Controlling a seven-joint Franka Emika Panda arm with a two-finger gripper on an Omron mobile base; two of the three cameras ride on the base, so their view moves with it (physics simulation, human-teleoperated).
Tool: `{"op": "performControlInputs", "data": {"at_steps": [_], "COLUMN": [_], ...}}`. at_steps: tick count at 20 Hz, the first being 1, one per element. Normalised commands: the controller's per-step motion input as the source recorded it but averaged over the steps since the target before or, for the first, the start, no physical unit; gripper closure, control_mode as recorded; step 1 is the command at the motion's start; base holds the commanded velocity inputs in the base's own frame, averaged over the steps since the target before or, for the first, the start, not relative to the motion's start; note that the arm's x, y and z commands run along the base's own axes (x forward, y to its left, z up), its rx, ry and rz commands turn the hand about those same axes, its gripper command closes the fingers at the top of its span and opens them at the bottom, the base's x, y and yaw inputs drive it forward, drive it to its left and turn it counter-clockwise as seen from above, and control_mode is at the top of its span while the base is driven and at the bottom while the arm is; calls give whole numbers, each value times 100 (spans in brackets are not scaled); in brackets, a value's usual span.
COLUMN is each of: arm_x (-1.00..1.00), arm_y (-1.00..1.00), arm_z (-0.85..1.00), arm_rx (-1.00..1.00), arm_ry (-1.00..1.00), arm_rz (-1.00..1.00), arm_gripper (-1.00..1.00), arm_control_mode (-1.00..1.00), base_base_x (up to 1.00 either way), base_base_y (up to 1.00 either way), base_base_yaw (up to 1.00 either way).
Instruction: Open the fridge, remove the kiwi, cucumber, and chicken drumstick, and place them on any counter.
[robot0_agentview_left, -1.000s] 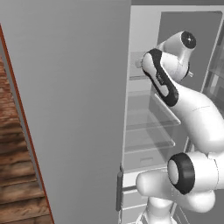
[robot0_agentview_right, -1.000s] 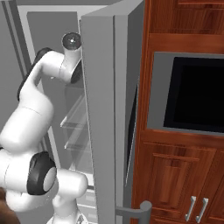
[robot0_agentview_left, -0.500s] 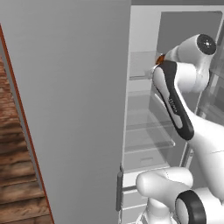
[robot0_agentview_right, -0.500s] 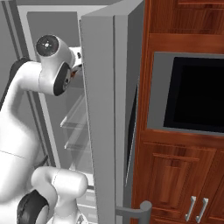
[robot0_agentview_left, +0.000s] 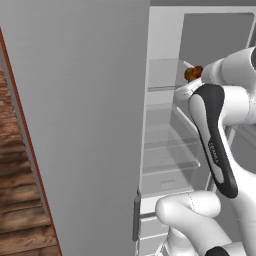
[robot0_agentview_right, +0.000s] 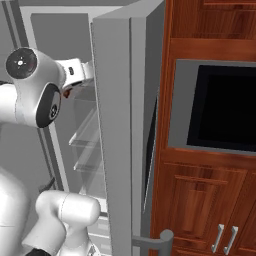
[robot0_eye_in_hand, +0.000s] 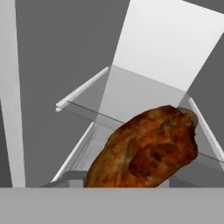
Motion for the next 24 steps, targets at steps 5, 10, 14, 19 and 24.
{"op": "performControlInputs", "data": {"at_steps": [5, 10, 14, 19, 24], "arm_x": [-40, -25, -17, 0, 0], "arm_y": [5, 0, 0, 0, 0], "arm_z": [14, 0, 0, 0, 0], "arm_rx": [0, 0, 0, 0, 0], "arm_ry": [0, 0, 0, 0, 0], "arm_rz": [0, 0, 0, 0, 0], "arm_gripper": [100, 100, 100, 100, 100], "arm_control_mode": [-100, -100, 100, 100, 100], "base_base_x": [0, 0, 0, -24, -70], "base_base_y": [0, 0, 0, 0, 12], "base_base_yaw": [0, 0, 0, 0, 5]}}
